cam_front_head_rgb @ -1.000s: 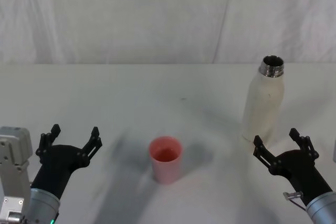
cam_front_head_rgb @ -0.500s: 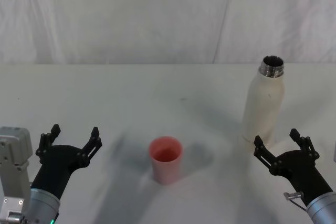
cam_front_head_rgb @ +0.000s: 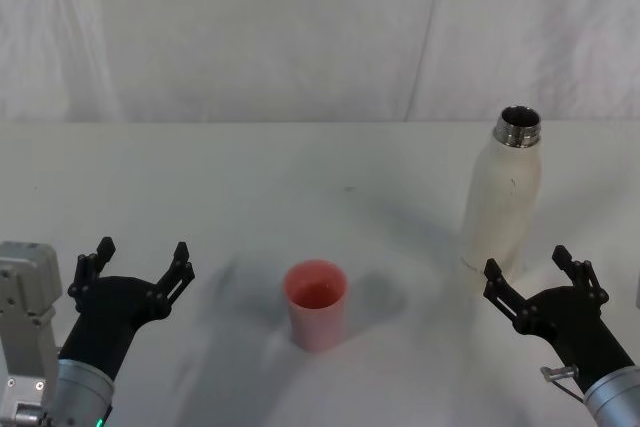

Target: Grasp the thermos with one hand and pour water into the cup lid.

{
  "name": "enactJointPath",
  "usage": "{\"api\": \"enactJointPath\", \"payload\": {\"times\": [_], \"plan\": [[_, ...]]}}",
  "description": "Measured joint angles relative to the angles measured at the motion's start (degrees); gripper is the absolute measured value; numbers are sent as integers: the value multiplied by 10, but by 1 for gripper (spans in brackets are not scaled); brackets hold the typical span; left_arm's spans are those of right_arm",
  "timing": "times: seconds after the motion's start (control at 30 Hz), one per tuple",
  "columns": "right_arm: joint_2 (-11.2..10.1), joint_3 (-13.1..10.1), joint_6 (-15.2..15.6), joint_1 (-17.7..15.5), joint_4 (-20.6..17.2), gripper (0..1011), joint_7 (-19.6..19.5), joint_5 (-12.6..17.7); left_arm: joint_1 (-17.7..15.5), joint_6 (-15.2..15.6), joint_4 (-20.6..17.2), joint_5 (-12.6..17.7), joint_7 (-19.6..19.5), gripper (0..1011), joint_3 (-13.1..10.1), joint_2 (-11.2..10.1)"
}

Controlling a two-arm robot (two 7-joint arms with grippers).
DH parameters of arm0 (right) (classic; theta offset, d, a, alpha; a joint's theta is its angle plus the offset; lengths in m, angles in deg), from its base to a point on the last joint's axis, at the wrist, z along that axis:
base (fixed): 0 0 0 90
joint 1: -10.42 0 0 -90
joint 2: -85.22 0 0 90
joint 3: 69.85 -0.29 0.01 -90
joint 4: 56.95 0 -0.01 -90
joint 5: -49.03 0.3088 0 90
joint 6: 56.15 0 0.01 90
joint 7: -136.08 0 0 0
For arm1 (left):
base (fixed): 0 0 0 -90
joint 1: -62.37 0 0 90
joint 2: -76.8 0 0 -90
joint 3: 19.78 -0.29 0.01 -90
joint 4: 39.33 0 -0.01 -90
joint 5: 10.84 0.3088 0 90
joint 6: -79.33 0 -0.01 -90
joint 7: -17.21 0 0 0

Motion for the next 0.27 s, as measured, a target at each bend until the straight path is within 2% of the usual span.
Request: {"api": "enactJointPath", "payload": {"times": [0.27], "plan": [[0,0,0,0,0,1000,0,0,0,0,0,0,0,1001,0,0]]}}
